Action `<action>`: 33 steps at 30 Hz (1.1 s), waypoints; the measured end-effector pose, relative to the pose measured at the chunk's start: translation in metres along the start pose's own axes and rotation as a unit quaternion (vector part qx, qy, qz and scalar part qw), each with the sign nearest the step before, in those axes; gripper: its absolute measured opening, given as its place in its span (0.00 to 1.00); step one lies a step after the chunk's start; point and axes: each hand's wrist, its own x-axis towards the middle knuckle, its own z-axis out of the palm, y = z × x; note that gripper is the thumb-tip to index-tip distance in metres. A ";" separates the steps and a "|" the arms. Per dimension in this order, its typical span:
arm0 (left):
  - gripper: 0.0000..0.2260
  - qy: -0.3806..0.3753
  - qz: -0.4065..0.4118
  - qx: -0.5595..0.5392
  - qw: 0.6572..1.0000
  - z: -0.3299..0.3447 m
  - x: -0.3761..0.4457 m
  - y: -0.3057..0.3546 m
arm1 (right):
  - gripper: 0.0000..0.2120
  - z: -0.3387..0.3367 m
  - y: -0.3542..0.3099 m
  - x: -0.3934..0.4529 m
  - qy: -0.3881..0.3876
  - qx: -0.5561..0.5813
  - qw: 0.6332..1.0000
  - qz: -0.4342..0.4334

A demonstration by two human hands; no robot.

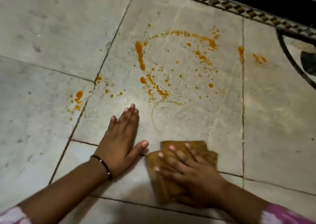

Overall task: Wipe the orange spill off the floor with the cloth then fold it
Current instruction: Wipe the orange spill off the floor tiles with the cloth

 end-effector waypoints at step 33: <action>0.38 -0.020 0.077 0.149 0.986 0.022 -0.013 -0.008 | 0.38 -0.004 0.015 0.039 0.063 0.065 0.923 0.374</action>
